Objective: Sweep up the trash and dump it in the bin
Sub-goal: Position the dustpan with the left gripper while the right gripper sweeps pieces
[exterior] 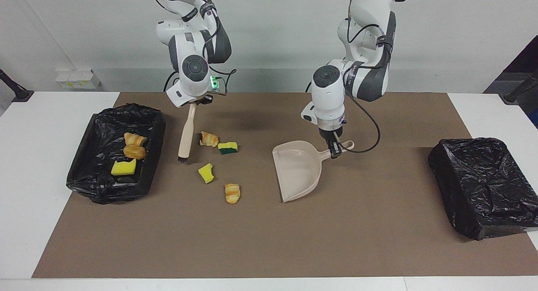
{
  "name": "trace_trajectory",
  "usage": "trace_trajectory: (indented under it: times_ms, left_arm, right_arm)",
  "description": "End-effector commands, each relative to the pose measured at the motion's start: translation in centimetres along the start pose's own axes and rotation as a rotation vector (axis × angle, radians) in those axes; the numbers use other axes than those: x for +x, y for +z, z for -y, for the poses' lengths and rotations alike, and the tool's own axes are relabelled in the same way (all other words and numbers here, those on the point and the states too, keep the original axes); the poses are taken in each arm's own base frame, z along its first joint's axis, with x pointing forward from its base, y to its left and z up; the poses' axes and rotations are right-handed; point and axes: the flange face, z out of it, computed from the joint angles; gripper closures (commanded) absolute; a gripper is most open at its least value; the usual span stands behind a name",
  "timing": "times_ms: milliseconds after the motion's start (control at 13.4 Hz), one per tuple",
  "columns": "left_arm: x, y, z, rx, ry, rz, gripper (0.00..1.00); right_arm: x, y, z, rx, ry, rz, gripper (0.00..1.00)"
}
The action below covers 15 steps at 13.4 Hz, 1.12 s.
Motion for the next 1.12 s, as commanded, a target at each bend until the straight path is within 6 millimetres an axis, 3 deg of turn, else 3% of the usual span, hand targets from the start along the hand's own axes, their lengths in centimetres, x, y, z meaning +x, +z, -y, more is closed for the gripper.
trace_trajectory:
  times_ms: [0,224,373,447,820,1043]
  left_arm:
    - [-0.5,0.4,-0.9,0.020,0.144,-0.002,1.00]
    - [-0.3,0.6,-2.1,0.010,0.170,0.004,1.00]
    - [0.0,0.8,-4.0,0.000,0.194,0.010,1.00]
    - [-0.1,1.0,-4.1,-0.001,0.194,0.009,1.00]
    - [0.0,0.9,-4.1,0.009,0.197,0.001,1.00]
    - [-0.2,1.1,-4.2,0.003,0.198,0.006,1.00]
  right_arm:
    - [-1.9,2.1,0.5,0.101,0.000,-0.044,1.00]
    - [-0.7,3.8,3.3,0.109,-0.041,-0.065,1.00]
    - [0.1,4.0,4.8,0.164,-0.056,-0.085,1.00]
    - [0.6,4.4,6.4,0.194,-0.083,-0.108,1.00]
    - [-0.5,1.2,13.2,0.327,-0.194,-0.164,1.00]
    - [-0.6,0.7,14.1,0.380,-0.233,-0.188,1.00]
